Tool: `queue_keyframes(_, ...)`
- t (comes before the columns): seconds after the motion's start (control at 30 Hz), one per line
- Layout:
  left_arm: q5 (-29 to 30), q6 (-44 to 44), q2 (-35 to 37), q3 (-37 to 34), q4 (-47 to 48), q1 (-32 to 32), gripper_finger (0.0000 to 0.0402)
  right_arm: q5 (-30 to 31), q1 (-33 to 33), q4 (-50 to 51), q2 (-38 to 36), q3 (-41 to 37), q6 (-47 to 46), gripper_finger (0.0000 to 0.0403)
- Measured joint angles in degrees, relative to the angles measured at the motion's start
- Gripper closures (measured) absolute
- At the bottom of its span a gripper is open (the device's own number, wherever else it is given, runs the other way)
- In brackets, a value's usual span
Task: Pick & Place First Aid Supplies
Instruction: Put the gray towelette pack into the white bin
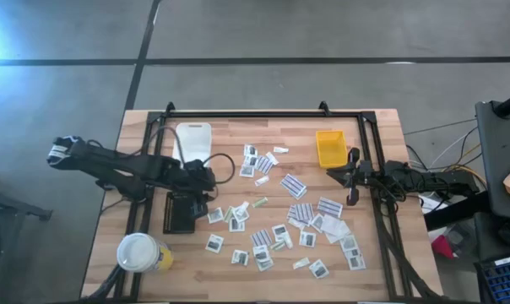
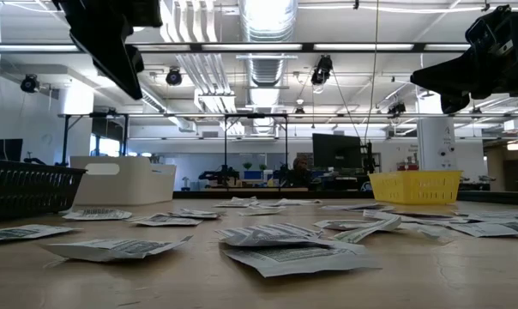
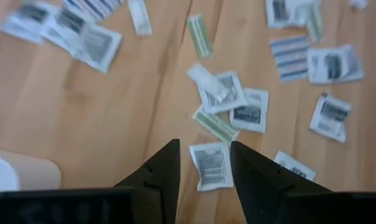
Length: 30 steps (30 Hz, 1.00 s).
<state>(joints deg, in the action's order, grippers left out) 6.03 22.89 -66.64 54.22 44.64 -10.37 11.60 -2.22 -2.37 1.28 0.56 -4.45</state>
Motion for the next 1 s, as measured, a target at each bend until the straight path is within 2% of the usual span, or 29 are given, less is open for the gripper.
queue_keyframes(0.37,-4.90,1.26,-9.28,0.00,-0.04,-0.01,0.0268,0.00,0.00,0.02,0.00,0.00,0.00,0.0360)
queue_keyframes(1.0,-7.19,1.27,-19.86,-0.13,-0.04,-0.66,0.0268,0.00,0.00,0.01,0.02,0.00,0.00,0.0360)
